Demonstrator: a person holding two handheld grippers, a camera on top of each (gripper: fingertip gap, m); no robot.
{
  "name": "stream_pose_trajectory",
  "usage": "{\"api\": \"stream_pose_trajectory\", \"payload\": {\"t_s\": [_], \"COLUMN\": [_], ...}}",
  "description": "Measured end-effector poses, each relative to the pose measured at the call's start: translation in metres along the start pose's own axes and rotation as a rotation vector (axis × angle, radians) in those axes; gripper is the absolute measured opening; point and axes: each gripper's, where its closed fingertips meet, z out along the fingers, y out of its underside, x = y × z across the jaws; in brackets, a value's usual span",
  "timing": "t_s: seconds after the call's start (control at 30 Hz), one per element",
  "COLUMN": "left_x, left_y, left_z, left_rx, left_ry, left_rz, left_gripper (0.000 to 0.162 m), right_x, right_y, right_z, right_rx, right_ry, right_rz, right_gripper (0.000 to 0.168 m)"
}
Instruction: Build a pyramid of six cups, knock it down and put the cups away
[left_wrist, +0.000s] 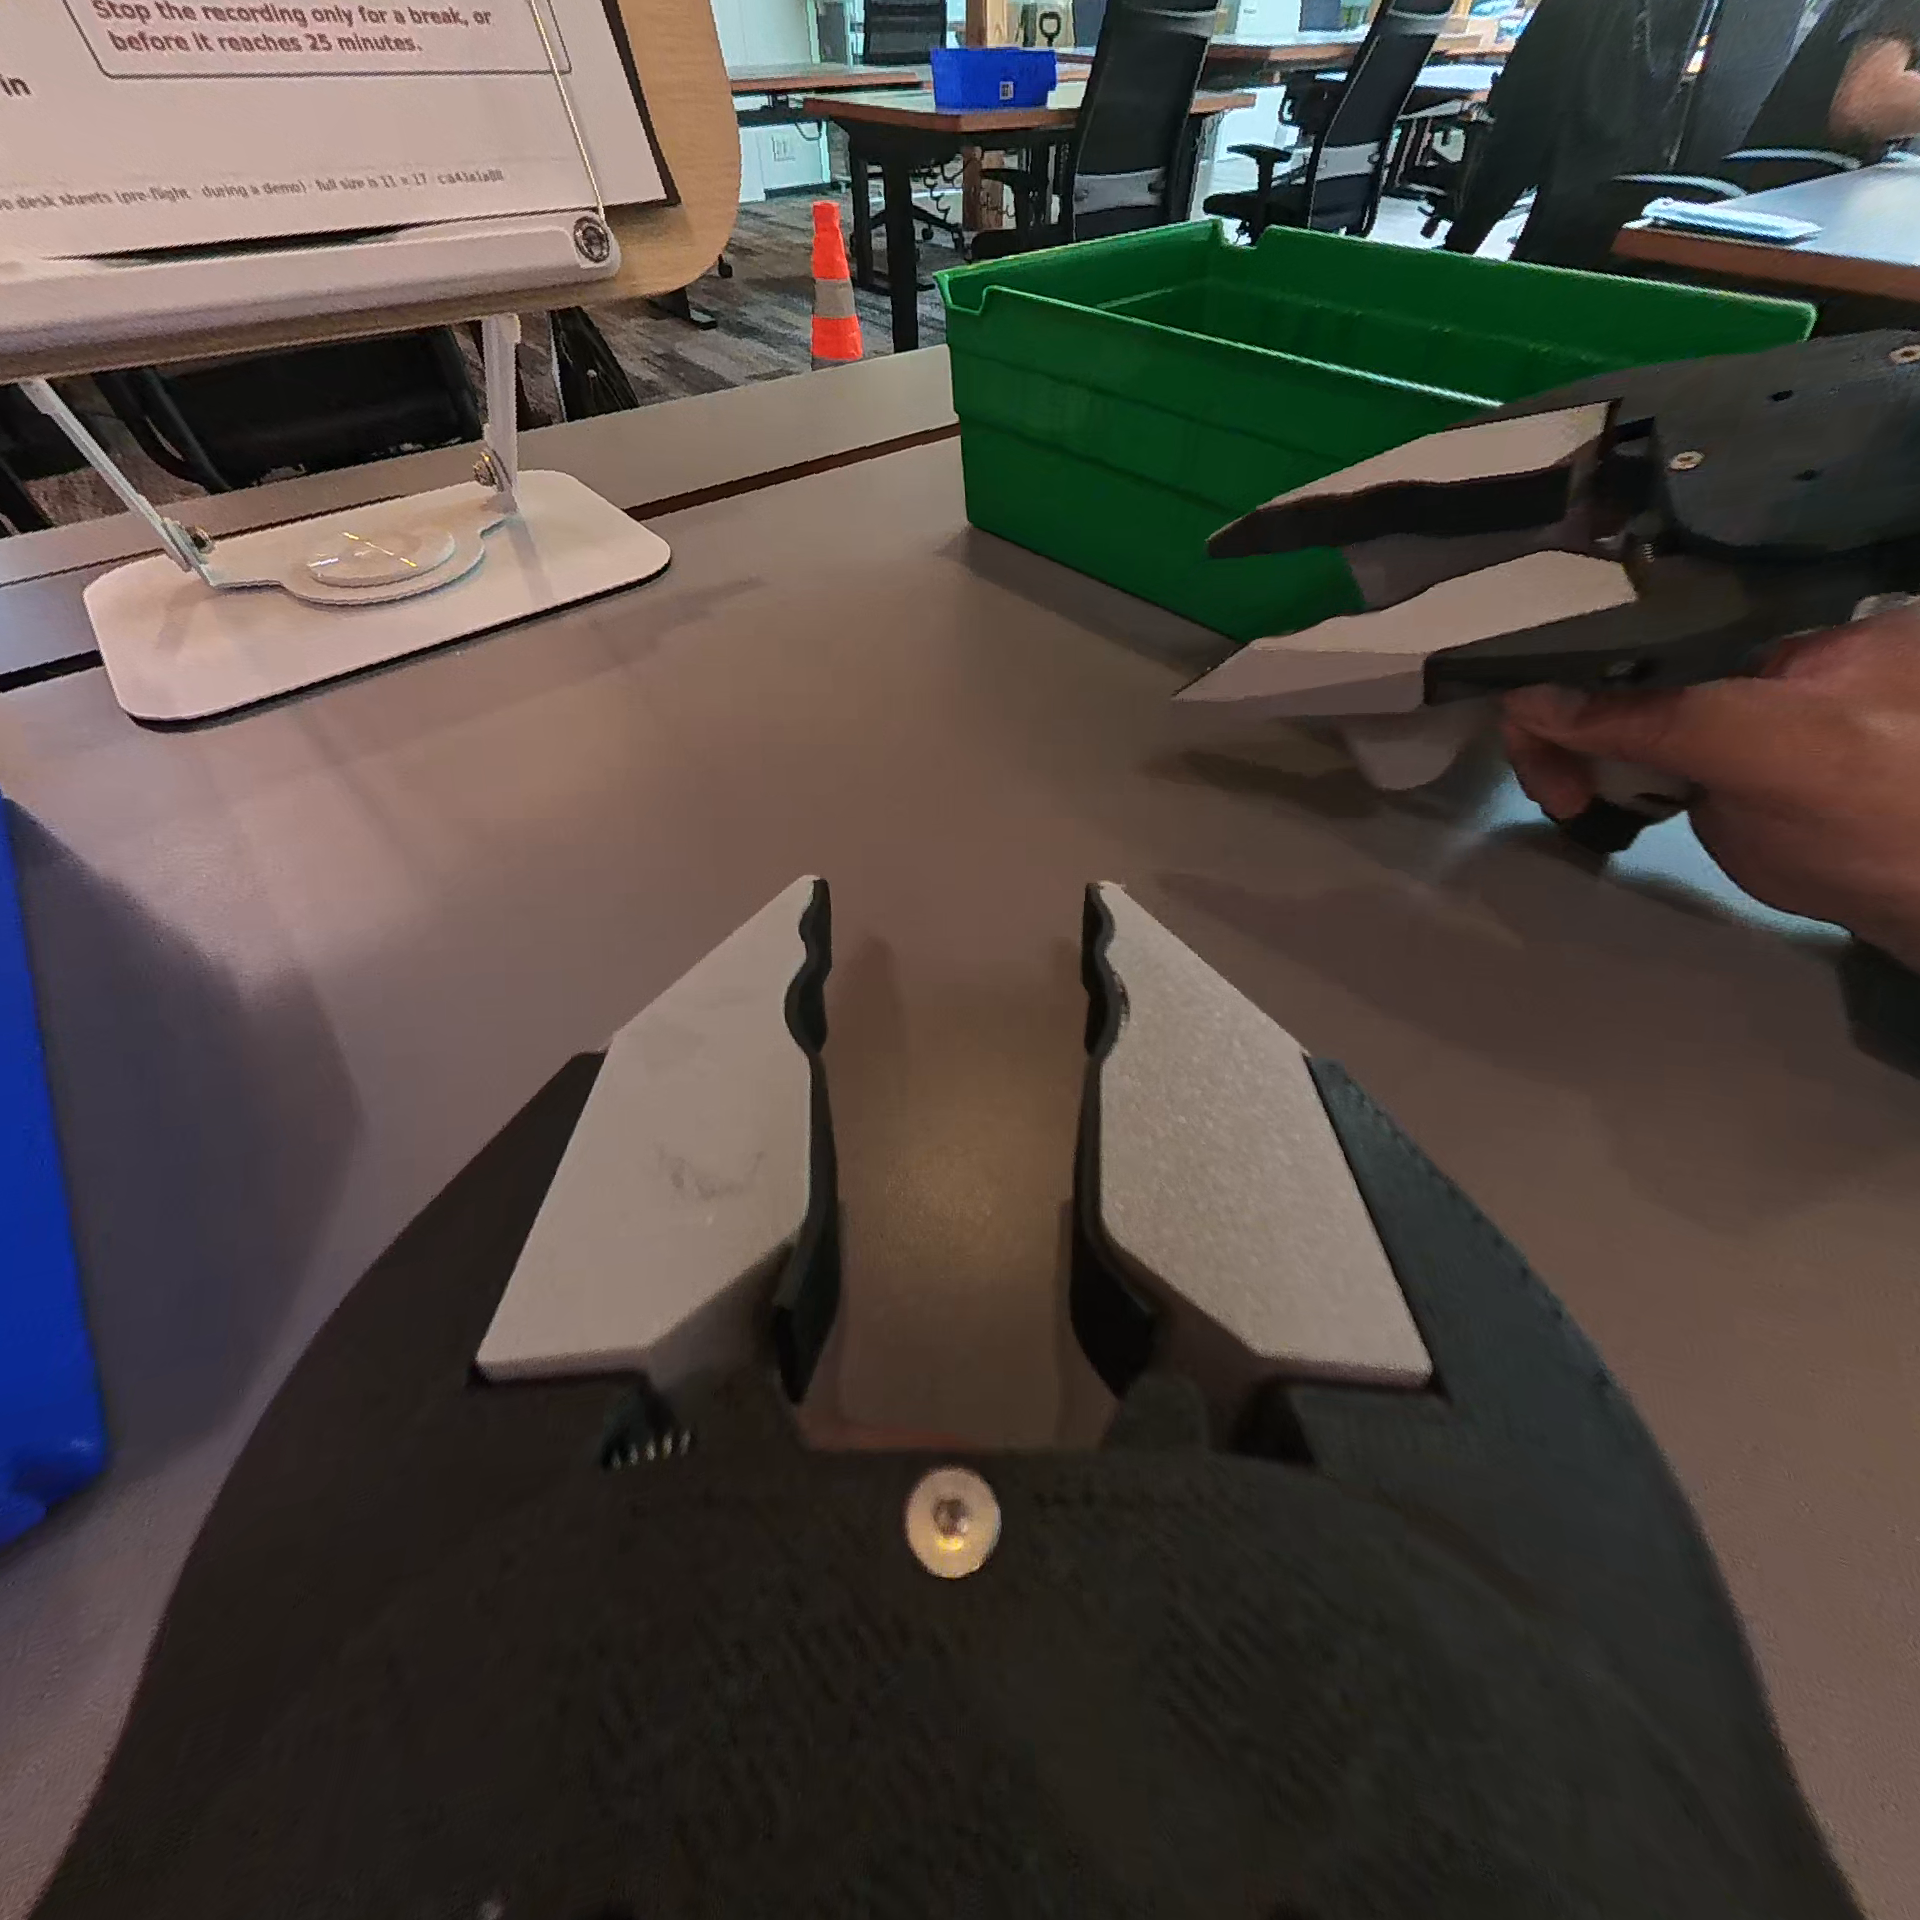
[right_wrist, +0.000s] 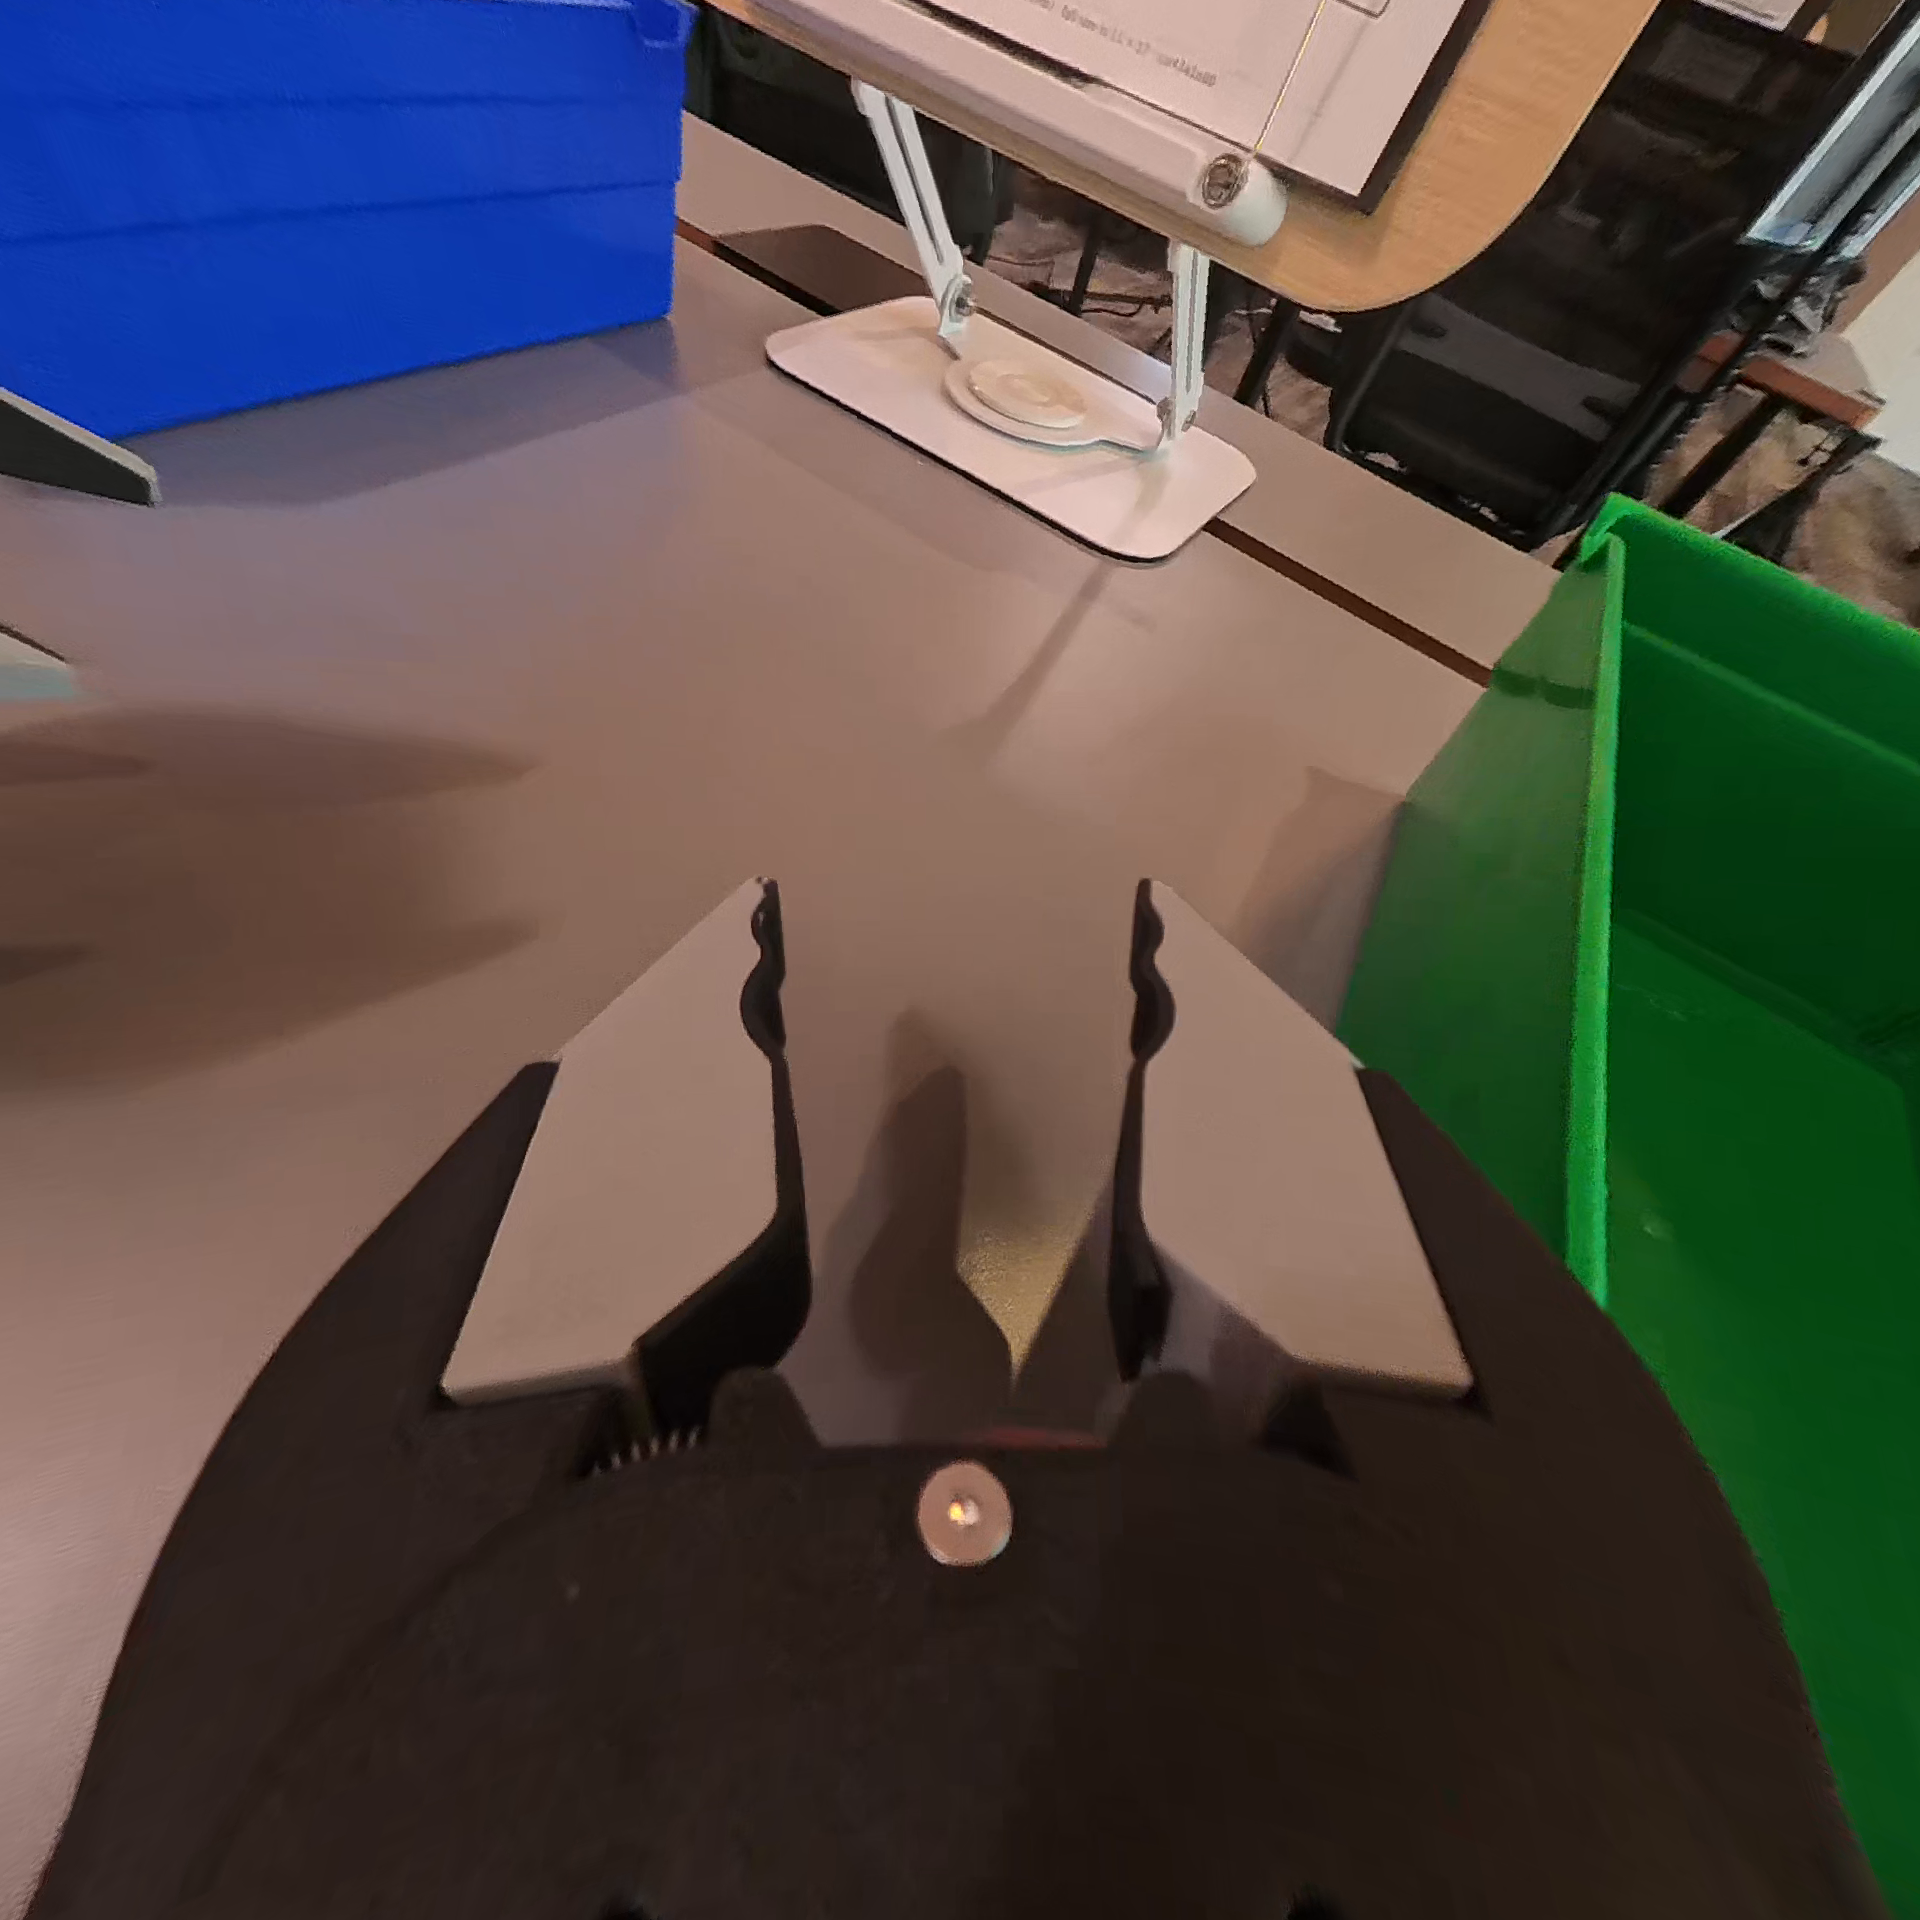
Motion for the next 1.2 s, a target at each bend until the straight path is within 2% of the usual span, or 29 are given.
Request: {"api": "stream_pose_trajectory", "payload": {"t_s": [0.2,0.37,0.67,1.2], "left_x": [0.001,0.001,0.003,0.004], "left_y": [0.0,0.0,-0.001,0.0], "left_z": [0.0,0.0,-0.001,0.0], "left_rx": [0.001,0.003,0.005,0.001], "left_ry": [-0.007,-0.004,0.002,0.005], "left_rz": [0.019,0.015,0.02,0.026], "left_gripper": [0.046,0.046,0.046,0.045], "right_x": [0.001,-0.011,-0.02,-0.021], "right_y": [0.007,-0.013,-0.009,-0.007], "right_z": [0.011,-0.002,-0.002,-0.001], "right_rx": [-0.043,0.093,0.06,0.046], "right_ry": [-0.026,-0.106,-0.086,-0.074], "right_rz": [-0.096,-0.032,-0.114,-0.142], "right_gripper": [0.065,0.062,0.06,0.057]}}
